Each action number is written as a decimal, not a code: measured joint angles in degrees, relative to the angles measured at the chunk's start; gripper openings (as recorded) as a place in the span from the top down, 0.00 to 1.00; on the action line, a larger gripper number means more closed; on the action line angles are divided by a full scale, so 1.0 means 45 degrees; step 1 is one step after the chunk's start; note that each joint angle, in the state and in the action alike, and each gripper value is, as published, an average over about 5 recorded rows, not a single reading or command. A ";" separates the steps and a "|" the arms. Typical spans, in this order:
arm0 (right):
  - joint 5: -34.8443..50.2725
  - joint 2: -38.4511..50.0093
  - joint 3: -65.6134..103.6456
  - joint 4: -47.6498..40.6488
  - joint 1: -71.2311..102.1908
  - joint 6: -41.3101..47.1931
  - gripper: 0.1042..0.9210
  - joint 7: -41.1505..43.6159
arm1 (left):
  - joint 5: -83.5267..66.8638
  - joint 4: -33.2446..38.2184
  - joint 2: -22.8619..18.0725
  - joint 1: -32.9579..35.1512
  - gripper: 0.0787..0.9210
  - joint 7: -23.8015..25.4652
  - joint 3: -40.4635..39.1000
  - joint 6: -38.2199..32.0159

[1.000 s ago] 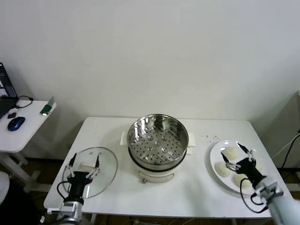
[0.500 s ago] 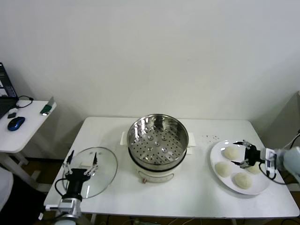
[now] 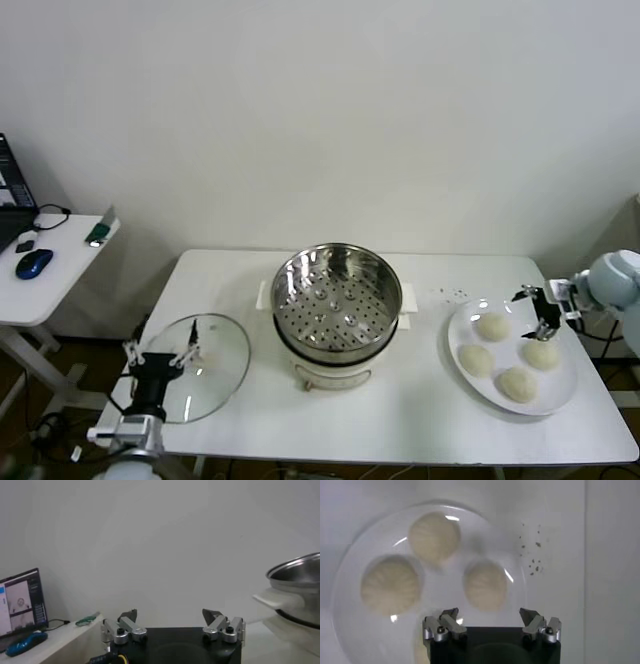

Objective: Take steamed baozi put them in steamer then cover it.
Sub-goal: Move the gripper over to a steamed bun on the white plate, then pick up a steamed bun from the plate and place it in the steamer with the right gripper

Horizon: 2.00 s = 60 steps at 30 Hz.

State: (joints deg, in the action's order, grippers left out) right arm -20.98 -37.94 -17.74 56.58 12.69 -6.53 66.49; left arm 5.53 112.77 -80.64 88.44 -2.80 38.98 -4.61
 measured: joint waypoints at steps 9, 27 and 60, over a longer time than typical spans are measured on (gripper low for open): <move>-0.0450 -0.1519 -0.1663 -0.1931 -0.1365 -0.0201 0.12 0.0419 | 0.0075 0.0085 0.0095 0.0011 0.12 -0.0050 0.0025 0.0193; -0.0958 -0.2819 -0.2747 -0.3924 -0.2066 -0.0535 0.14 0.0647 | 0.0268 0.0058 0.0072 0.0043 0.12 -0.0090 0.0117 0.0255; 0.1062 -0.2212 -0.6305 -0.1124 -0.5769 -0.1794 0.32 0.1427 | 0.0316 0.0219 0.0122 0.0483 0.12 -0.0117 0.0269 0.0223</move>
State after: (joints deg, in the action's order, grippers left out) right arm -16.20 -47.90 -46.12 51.52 -13.28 -14.60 72.92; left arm 6.95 113.75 -80.09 90.61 -3.33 40.20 -3.61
